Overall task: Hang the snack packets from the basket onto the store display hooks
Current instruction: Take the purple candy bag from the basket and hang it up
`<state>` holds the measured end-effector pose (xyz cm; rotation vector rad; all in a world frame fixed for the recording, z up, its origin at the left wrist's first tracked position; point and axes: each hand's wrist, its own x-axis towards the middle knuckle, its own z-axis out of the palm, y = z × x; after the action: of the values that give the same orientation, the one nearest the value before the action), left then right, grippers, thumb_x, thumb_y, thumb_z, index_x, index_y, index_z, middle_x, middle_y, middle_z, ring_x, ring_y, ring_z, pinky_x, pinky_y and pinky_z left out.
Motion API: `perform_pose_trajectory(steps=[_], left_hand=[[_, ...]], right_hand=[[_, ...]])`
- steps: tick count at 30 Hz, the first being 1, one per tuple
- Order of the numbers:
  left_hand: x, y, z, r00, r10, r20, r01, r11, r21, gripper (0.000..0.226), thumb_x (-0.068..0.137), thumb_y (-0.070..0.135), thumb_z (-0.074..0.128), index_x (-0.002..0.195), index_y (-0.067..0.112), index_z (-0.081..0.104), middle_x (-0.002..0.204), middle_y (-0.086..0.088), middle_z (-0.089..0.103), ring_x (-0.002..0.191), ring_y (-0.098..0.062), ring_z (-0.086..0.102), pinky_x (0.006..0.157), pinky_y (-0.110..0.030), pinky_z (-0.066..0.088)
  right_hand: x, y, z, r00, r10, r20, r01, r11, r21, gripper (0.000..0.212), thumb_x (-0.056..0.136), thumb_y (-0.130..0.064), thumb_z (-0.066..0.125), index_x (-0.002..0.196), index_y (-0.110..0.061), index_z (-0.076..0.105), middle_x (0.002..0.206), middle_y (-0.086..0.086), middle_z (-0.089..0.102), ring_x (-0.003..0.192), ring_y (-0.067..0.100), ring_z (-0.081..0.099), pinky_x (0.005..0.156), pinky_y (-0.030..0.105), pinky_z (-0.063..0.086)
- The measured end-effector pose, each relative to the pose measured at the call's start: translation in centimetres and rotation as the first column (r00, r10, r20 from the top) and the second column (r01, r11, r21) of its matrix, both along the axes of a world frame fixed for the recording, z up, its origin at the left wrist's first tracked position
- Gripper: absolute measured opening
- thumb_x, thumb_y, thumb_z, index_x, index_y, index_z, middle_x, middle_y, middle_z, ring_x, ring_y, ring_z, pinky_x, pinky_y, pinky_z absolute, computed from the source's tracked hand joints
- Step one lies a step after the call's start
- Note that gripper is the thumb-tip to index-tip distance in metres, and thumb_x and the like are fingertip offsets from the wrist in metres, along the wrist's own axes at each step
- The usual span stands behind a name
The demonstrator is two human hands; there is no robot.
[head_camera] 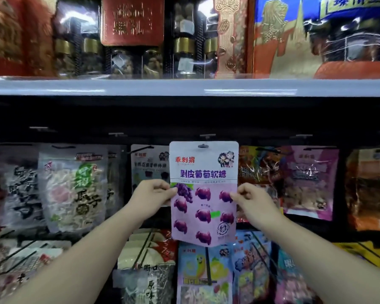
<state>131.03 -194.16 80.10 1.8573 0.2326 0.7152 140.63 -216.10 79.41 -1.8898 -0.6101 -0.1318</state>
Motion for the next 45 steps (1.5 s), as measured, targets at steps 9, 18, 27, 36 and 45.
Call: perform_pose_trajectory(steps=[9, 18, 27, 36, 45], left_hand=[[-0.7, 0.8, -0.5, 0.999, -0.052, 0.002, 0.052, 0.999, -0.001, 0.013, 0.085, 0.010, 0.069, 0.075, 0.004, 0.066, 0.067, -0.004, 0.073, 0.063, -0.013, 0.070, 0.055, -0.016, 0.051], [0.2, 1.0, -0.9, 0.997, -0.073, -0.011, 0.073, 0.997, 0.015, 0.013, 0.086, 0.015, 0.069, 0.083, 0.002, 0.068, 0.077, -0.009, 0.076, 0.073, -0.019, 0.073, 0.075, -0.030, 0.057], [1.7, 1.3, -0.9, 0.997, -0.066, 0.028, 0.066, 0.998, 0.007, 0.017, 0.086, 0.013, 0.069, 0.086, -0.003, 0.066, 0.078, -0.012, 0.076, 0.075, -0.022, 0.072, 0.080, -0.035, 0.059], [3.0, 1.8, -1.2, 0.997, -0.079, -0.022, 0.080, 0.996, 0.042, 0.009, 0.088, 0.016, 0.068, 0.092, 0.009, 0.067, 0.079, -0.009, 0.077, 0.079, -0.026, 0.074, 0.080, -0.034, 0.058], [8.2, 4.0, -1.4, 0.999, -0.005, -0.050, 0.008, 0.998, 0.065, 0.007, 0.086, 0.016, 0.070, 0.082, 0.013, 0.064, 0.069, -0.006, 0.075, 0.068, -0.021, 0.072, 0.078, -0.037, 0.058]], right_hand=[[-1.2, 0.0, -0.4, 0.997, 0.050, -0.059, -0.049, 0.999, 0.012, 0.019, 0.097, -0.013, 0.050, 0.085, 0.001, 0.051, 0.069, 0.003, 0.052, 0.033, -0.008, 0.047, 0.038, 0.007, 0.039], [-0.5, 0.1, -0.7, 0.991, 0.068, -0.115, -0.059, 0.995, 0.081, 0.023, 0.096, -0.016, 0.053, 0.093, 0.007, 0.056, 0.092, 0.012, 0.070, 0.078, 0.014, 0.068, 0.064, 0.029, 0.059], [0.4, 0.3, -0.4, 0.988, 0.081, -0.128, -0.068, 0.992, 0.102, 0.019, 0.095, -0.019, 0.055, 0.083, -0.004, 0.056, 0.094, 0.010, 0.072, 0.087, 0.023, 0.070, 0.076, 0.040, 0.060], [1.7, 0.7, -0.6, 0.988, 0.050, -0.147, -0.040, 0.997, 0.069, 0.024, 0.096, -0.017, 0.053, 0.095, 0.006, 0.059, 0.093, 0.014, 0.072, 0.073, 0.017, 0.067, 0.054, 0.023, 0.055], [6.1, 3.2, -0.3, 0.989, -0.030, -0.143, 0.029, 1.000, -0.012, 0.022, 0.096, -0.019, 0.053, 0.088, 0.001, 0.058, 0.079, 0.005, 0.068, 0.055, 0.004, 0.063, 0.047, 0.016, 0.049]])
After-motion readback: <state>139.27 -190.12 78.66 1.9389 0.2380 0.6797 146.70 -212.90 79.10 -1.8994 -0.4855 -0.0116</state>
